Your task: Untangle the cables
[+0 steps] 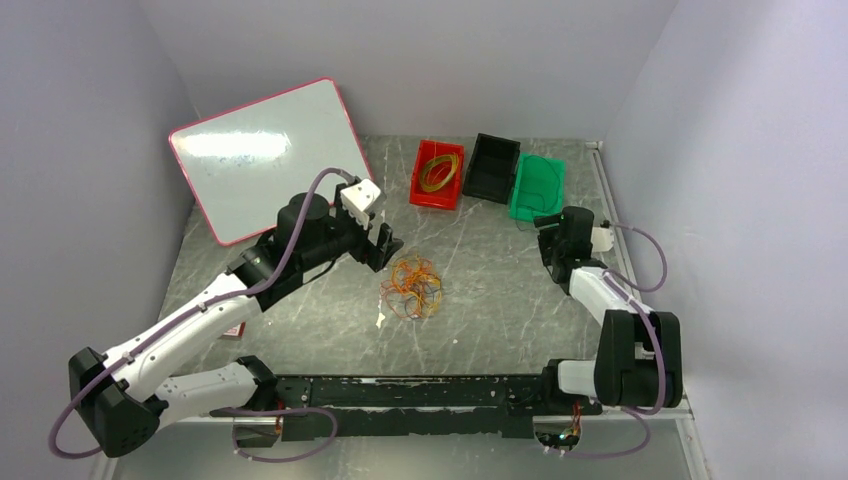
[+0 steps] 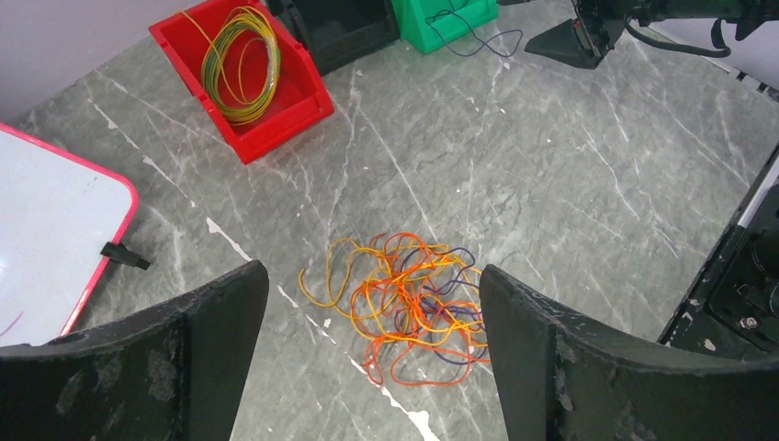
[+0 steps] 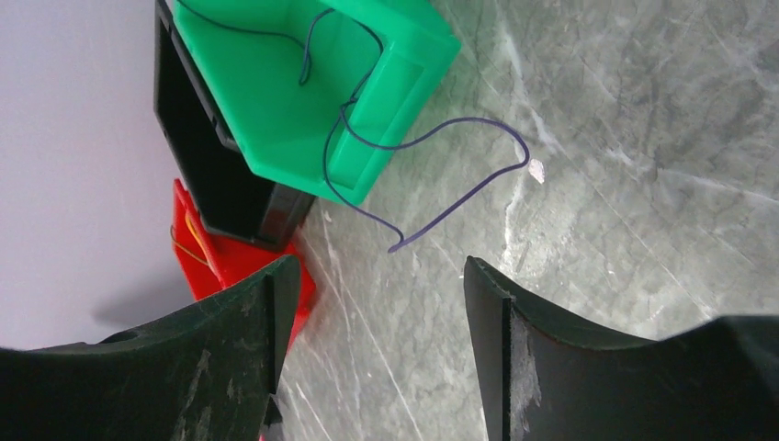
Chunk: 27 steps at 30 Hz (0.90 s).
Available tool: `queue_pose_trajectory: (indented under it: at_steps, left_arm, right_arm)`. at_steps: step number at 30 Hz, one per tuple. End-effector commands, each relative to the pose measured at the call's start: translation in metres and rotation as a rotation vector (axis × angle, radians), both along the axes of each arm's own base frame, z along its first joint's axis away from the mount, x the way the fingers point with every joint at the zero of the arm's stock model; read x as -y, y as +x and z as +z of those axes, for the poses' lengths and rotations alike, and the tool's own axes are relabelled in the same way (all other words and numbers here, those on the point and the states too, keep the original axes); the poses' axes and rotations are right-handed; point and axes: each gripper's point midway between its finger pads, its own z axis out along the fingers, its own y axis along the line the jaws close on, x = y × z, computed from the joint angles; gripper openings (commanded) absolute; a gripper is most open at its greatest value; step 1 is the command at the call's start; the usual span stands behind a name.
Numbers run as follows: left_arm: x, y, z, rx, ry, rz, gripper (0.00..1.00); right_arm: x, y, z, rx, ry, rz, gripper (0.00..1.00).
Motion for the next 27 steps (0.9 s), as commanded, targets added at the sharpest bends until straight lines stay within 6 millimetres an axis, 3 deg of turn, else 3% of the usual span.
queue_pose_trajectory:
  at_steps: [1, 9, 15, 20, 27]
  left_arm:
    - [-0.003, 0.003, -0.011, -0.007, 0.036, 0.006, 0.89]
    - [-0.005, 0.001, -0.011, -0.010, 0.030, 0.015, 0.89]
    - [-0.008, 0.000, -0.014, -0.012, 0.035, 0.022, 0.89]
    - [-0.009, -0.001, -0.016, -0.017, 0.032, 0.023, 0.89]
    - [-0.009, -0.001, -0.016, -0.023, 0.034, 0.026, 0.89]
  right_arm:
    - [0.010, 0.013, 0.002, 0.041, 0.018, -0.081, 0.68]
    - [0.010, 0.023, -0.014, 0.025, 0.044, -0.085, 0.60]
    - [0.021, 0.036, 0.011, 0.070, -0.077, -0.067, 0.29]
    - [0.021, 0.069, 0.038, 0.092, -0.231, 0.069, 0.04]
    - [0.003, 0.114, 0.039, 0.050, -0.301, 0.281, 0.00]
